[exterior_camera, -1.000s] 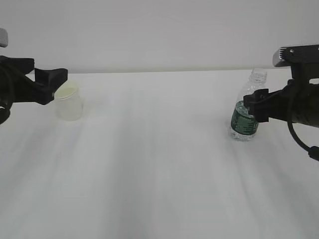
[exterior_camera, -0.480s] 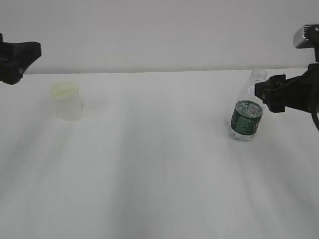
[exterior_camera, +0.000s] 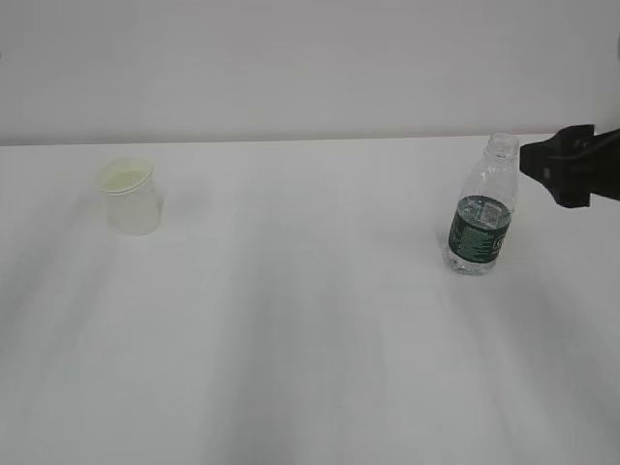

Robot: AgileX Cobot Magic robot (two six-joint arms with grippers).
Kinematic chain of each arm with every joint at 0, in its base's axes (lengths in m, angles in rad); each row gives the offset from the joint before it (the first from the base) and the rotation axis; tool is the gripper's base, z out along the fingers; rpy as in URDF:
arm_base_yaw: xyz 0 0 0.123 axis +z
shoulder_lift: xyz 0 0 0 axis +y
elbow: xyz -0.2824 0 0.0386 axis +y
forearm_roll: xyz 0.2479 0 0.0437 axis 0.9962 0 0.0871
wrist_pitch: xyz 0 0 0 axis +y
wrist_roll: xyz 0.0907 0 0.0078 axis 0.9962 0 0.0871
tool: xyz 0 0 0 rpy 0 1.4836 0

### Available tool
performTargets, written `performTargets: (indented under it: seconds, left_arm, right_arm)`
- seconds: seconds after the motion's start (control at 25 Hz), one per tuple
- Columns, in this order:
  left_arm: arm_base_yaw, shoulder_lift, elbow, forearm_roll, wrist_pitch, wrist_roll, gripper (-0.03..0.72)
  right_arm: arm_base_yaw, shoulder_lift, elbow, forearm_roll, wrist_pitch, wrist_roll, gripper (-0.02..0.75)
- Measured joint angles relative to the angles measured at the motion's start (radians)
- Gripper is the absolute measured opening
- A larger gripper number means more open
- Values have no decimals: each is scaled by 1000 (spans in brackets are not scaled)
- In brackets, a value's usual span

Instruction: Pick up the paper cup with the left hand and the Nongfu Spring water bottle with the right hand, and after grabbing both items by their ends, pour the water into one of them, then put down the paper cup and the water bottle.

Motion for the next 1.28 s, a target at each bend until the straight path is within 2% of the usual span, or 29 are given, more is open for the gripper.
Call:
performTargets:
  seconds: [0.68, 1.28]
  left_arm:
    - [0, -307, 2, -27, 334, 0, 549]
    - [0, -530, 2, -109, 680, 0, 531]
  right_arm:
    - [0, -268, 0, -1, 205, 0, 594]
    - [0, -544, 0, -1, 533, 1, 593]
